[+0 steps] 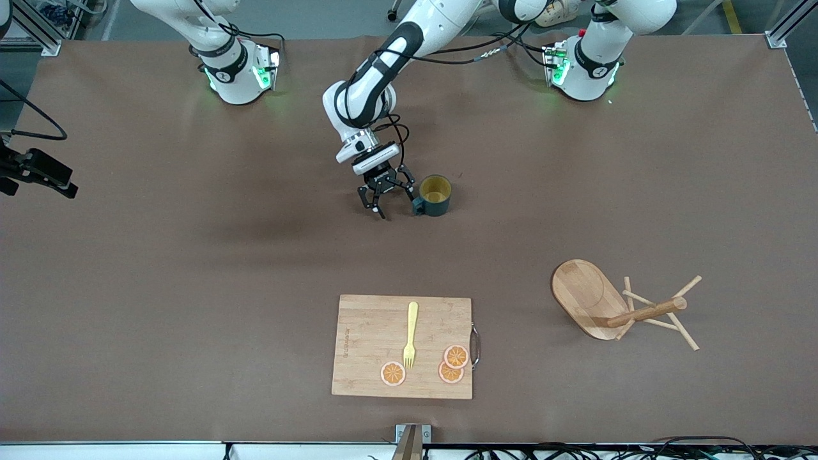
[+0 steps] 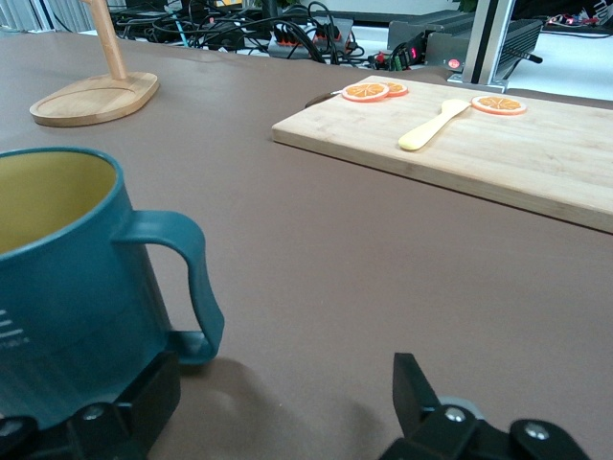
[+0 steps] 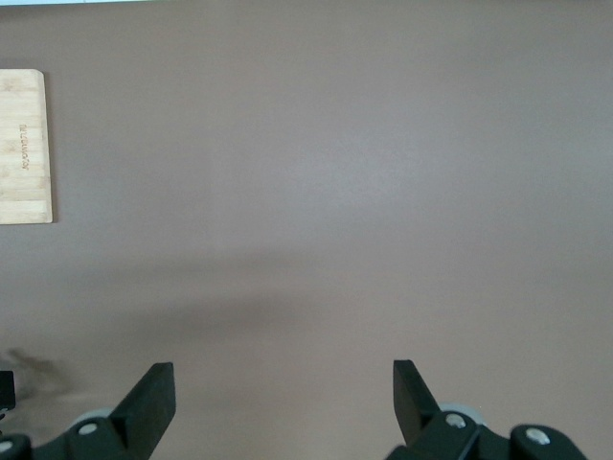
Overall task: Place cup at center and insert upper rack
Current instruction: 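Grasp the teal mug rim with the left gripper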
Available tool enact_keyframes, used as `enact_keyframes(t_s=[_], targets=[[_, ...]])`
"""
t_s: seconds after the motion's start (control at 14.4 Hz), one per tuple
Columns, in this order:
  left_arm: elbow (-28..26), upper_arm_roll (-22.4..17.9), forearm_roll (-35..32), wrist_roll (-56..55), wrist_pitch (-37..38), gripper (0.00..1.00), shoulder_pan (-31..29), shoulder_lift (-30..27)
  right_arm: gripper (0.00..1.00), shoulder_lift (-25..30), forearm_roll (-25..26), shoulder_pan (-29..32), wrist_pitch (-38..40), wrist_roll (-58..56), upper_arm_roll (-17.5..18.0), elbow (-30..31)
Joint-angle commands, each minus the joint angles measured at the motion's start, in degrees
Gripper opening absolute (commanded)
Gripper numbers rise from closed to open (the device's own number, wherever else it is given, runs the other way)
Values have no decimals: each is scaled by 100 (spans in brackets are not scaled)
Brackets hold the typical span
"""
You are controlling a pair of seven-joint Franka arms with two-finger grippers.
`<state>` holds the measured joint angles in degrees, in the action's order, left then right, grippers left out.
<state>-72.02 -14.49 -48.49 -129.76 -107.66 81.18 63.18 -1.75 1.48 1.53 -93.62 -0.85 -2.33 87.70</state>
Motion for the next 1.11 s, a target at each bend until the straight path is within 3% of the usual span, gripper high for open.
enact_keyframes(t_s=[0.0, 1.04], targets=[[171, -72, -117, -5, 140, 98, 56, 90, 100, 148, 107, -39, -51, -47, -22, 133], [153, -124, -372, 223, 201, 98, 29, 98, 100, 140, 107, -39, -51, -47, -22, 125]])
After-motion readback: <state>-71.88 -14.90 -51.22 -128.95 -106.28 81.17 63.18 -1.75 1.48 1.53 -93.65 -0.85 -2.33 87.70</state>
